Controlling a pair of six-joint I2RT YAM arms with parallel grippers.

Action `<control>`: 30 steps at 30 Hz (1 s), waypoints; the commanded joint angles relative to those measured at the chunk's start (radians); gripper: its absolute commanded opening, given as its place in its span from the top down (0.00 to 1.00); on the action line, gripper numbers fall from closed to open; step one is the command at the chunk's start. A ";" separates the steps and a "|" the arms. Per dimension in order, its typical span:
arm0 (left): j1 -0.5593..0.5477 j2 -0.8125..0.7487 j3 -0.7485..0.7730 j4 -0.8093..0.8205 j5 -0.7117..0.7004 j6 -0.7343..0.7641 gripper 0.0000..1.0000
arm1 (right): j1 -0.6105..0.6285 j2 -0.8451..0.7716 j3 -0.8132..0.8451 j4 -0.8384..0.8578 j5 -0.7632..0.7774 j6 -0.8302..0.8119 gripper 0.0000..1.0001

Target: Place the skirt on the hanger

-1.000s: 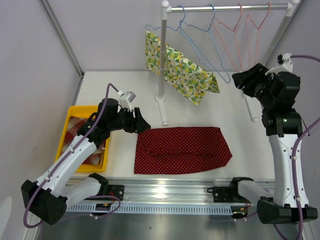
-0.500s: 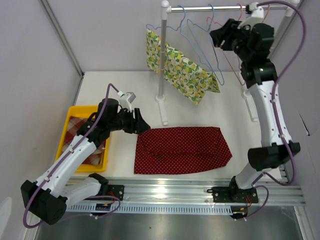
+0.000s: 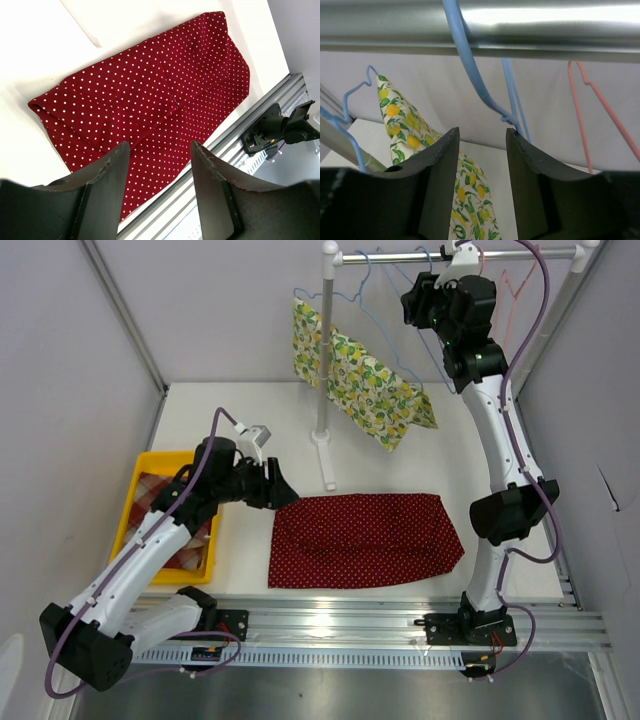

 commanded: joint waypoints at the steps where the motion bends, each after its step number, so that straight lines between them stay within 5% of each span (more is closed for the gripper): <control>1: -0.007 -0.031 0.046 -0.016 -0.008 0.030 0.43 | -0.003 0.008 0.065 0.065 0.039 -0.050 0.54; 13: -0.007 -0.033 0.026 -0.010 0.008 0.029 0.43 | -0.006 -0.137 -0.122 0.097 -0.005 -0.025 0.48; 30: -0.007 -0.054 -0.004 -0.004 0.021 0.029 0.43 | -0.075 -0.182 -0.028 0.024 -0.125 0.016 0.44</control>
